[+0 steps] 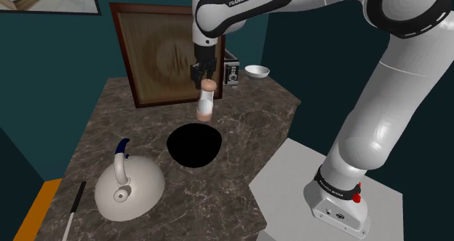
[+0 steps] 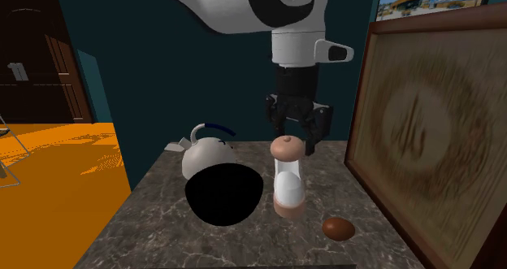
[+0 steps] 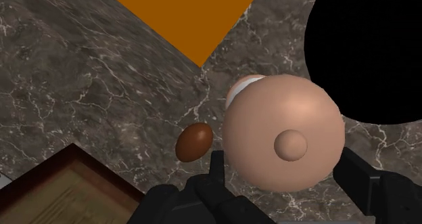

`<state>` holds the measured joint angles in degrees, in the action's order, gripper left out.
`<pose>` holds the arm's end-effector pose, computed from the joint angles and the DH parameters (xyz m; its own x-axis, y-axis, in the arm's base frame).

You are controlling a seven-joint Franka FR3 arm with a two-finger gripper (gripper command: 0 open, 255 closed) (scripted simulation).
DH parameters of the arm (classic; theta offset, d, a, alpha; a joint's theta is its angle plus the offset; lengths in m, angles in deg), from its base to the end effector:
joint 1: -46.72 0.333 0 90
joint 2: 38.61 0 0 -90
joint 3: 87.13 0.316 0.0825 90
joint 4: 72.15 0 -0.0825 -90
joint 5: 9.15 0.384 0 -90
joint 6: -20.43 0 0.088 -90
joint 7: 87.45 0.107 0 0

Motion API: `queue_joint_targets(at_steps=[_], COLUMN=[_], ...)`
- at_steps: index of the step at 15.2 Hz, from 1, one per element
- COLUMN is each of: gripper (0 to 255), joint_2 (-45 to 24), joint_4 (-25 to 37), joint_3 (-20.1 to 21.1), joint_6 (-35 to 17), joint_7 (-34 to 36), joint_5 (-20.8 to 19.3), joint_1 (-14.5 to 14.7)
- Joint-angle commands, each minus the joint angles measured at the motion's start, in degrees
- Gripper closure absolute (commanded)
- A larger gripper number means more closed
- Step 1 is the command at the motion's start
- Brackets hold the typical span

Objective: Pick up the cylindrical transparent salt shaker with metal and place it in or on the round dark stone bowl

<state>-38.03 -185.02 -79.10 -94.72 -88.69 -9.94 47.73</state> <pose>0.5523 0.0872 0.4780 0.9817 0.1841 0.0494 0.1836 -0.9829 0.0152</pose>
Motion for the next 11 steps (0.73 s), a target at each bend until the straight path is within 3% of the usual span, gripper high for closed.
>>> queue_joint_targets(at_steps=[1,11], gripper=[255,255], joint_2=[0.6,1.4], joint_4=[1.0,7.8], joint_3=[0.0,0.0], joint_6=[1.6,9.2], joint_7=[0.0,-0.2], joint_5=[0.1,0.2], joint_1=[0.0,0.0])
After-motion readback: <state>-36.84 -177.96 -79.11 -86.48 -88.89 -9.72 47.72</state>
